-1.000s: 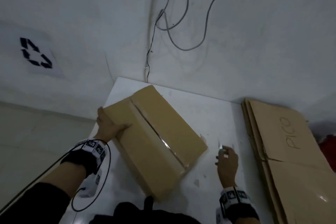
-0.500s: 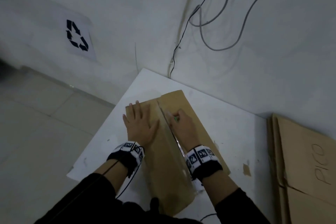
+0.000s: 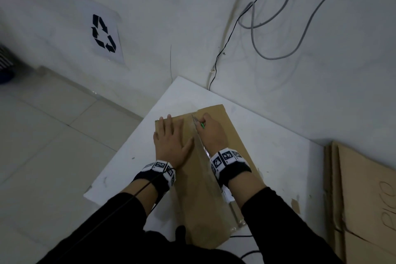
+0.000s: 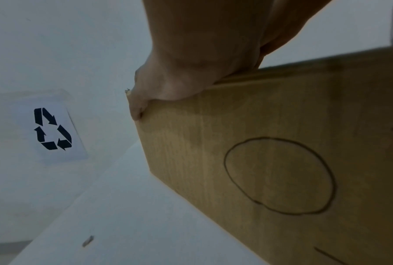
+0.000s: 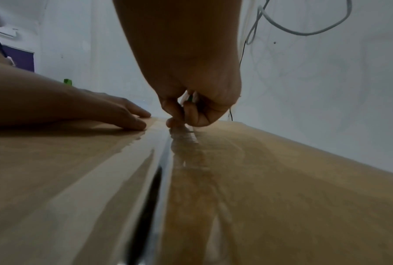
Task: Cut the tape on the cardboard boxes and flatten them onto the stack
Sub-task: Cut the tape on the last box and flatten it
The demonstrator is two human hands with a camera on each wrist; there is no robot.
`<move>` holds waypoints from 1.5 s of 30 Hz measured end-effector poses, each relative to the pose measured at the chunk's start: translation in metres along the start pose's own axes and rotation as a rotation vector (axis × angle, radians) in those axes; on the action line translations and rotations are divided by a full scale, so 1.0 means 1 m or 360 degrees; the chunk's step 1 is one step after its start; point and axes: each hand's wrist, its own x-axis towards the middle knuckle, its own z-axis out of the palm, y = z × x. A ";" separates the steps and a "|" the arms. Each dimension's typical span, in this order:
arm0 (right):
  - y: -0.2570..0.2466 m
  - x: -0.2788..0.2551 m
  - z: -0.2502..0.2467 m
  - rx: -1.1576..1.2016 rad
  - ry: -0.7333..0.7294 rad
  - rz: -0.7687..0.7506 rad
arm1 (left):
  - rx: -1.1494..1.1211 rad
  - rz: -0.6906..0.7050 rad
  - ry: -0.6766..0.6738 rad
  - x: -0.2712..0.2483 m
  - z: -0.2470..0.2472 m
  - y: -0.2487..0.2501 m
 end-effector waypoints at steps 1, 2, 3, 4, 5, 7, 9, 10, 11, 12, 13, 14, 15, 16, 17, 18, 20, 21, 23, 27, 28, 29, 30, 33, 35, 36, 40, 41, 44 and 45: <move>-0.002 0.000 -0.002 -0.0024 -0.0010 -0.0009 | -0.0008 -0.0002 0.0003 0.000 0.000 0.000; -0.005 -0.001 -0.003 -0.0054 -0.0018 -0.0022 | -0.0007 -0.0003 0.0008 0.000 0.001 0.000; -0.007 -0.002 -0.005 -0.0085 -0.0028 -0.0035 | 0.0003 -0.0003 0.0011 0.000 0.001 0.001; -0.009 -0.004 -0.006 -0.0124 -0.0038 -0.0045 | 0.0015 -0.0004 0.0017 0.001 0.002 0.001; -0.011 -0.006 -0.005 -0.0160 -0.0044 -0.0053 | 0.0023 -0.0006 0.0024 0.001 0.002 0.001; -0.013 -0.011 -0.003 -0.0192 -0.0043 -0.0051 | 0.0032 -0.0004 0.0051 0.001 0.003 0.001; -0.012 -0.013 0.001 -0.0207 -0.0052 -0.0034 | 0.0039 -0.0001 0.0075 0.002 0.003 0.001; -0.012 -0.012 0.002 -0.0214 -0.0061 -0.0017 | 0.0038 -0.0004 0.0072 0.002 0.004 0.001; -0.012 -0.011 0.003 -0.0212 -0.0064 0.0004 | 0.0033 -0.0009 0.0062 0.002 0.004 0.001; -0.012 -0.010 0.004 -0.0209 -0.0064 0.0019 | 0.0029 -0.0012 0.0059 0.002 0.004 0.001; -0.013 -0.009 0.004 -0.0209 -0.0066 0.0020 | 0.0029 -0.0011 0.0062 0.002 0.004 0.001; -0.013 -0.011 0.003 -0.0220 -0.0068 0.0005 | 0.0030 -0.0007 0.0068 0.002 0.004 0.001; -0.013 -0.014 0.001 -0.0236 -0.0071 -0.0013 | 0.0029 -0.0003 0.0071 0.002 0.004 0.001; -0.011 -0.019 -0.002 -0.0245 -0.0073 -0.0033 | 0.0032 0.0000 0.0070 0.002 0.004 0.001; -0.008 -0.025 -0.005 -0.0243 -0.0074 -0.0047 | 0.0044 0.0001 0.0065 0.001 0.004 0.001; -0.005 -0.031 -0.008 -0.0228 -0.0069 -0.0058 | 0.0064 0.0001 0.0059 0.001 0.004 0.001; 0.001 -0.046 -0.014 -0.0231 -0.0071 -0.0062 | 0.0102 0.0000 0.0047 0.001 0.003 0.002; 0.003 -0.052 -0.015 -0.0268 -0.0089 -0.0062 | 0.0112 -0.0002 0.0043 0.001 0.002 0.003; 0.006 -0.064 -0.019 -0.0346 -0.0143 -0.0060 | 0.0110 -0.0006 0.0032 0.001 0.001 0.004; 0.021 -0.098 -0.030 -0.0381 -0.0198 -0.0035 | 0.0075 -0.0009 0.0006 0.000 0.000 0.006; 0.027 -0.110 -0.033 -0.0373 -0.0205 -0.0027 | 0.0067 -0.0003 0.0003 0.000 0.000 0.006; 0.033 -0.122 -0.036 -0.0361 -0.0213 -0.0011 | 0.0076 0.0000 -0.0003 0.000 0.000 0.006; 0.039 -0.134 -0.037 -0.0343 -0.0212 0.0009 | 0.0094 0.0000 -0.0011 -0.001 -0.001 0.007; 0.057 -0.164 -0.036 -0.0326 -0.0170 0.0111 | 0.0090 -0.0005 -0.0012 -0.001 -0.002 0.007; 0.067 -0.181 -0.033 -0.0312 -0.0162 0.0174 | 0.0093 -0.0001 -0.0020 -0.001 -0.001 0.007; 0.071 -0.191 -0.034 -0.0283 -0.0159 0.0192 | 0.0106 -0.0002 -0.0029 -0.001 -0.001 0.007; 0.088 -0.236 -0.043 -0.0142 -0.0117 0.0250 | 0.0184 -0.0019 -0.0063 0.001 0.003 0.007; 0.091 -0.248 -0.045 -0.0128 -0.0098 0.0271 | 0.0196 -0.0022 -0.0058 0.002 0.003 0.006; 0.099 -0.275 -0.049 -0.0033 0.0012 0.0301 | 0.0194 -0.0030 -0.0041 0.003 0.004 0.005; 0.101 -0.282 -0.051 -0.0021 0.0038 0.0309 | 0.0198 -0.0031 -0.0044 0.003 0.003 0.005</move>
